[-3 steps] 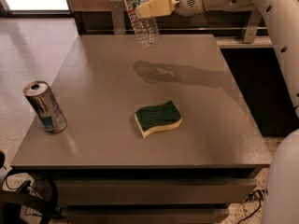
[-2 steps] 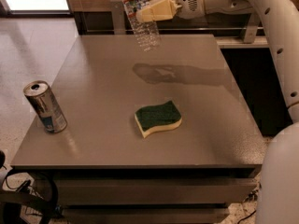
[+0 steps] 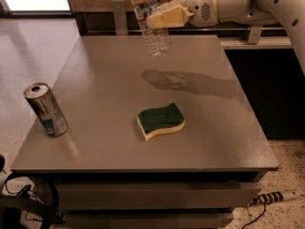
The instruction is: Place water bottle upright
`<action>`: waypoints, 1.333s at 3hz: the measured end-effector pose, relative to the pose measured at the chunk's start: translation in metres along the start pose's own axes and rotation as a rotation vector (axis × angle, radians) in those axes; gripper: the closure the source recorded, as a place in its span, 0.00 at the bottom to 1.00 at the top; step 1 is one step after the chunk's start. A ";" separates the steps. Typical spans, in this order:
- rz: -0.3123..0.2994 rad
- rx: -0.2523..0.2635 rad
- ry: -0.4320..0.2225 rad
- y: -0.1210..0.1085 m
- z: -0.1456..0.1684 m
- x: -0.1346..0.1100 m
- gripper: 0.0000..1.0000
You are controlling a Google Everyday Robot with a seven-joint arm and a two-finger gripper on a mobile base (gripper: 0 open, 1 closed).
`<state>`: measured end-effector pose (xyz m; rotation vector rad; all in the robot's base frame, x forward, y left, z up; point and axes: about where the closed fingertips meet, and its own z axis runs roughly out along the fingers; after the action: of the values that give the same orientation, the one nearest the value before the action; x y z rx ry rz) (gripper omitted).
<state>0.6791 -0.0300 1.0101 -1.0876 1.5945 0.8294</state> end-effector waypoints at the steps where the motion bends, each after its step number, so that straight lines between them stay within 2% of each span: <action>1: 0.034 0.029 0.004 0.002 0.019 0.022 1.00; 2: 0.034 0.028 0.005 0.003 0.020 0.023 1.00; 3: 0.016 0.032 -0.024 0.006 0.026 0.023 1.00; 4: -0.005 0.055 -0.105 0.010 0.034 0.030 1.00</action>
Offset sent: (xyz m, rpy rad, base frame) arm 0.0018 0.0106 -0.0244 0.0060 0.0221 -0.0380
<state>0.6785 -0.0031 0.9719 -0.9930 1.5172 0.8216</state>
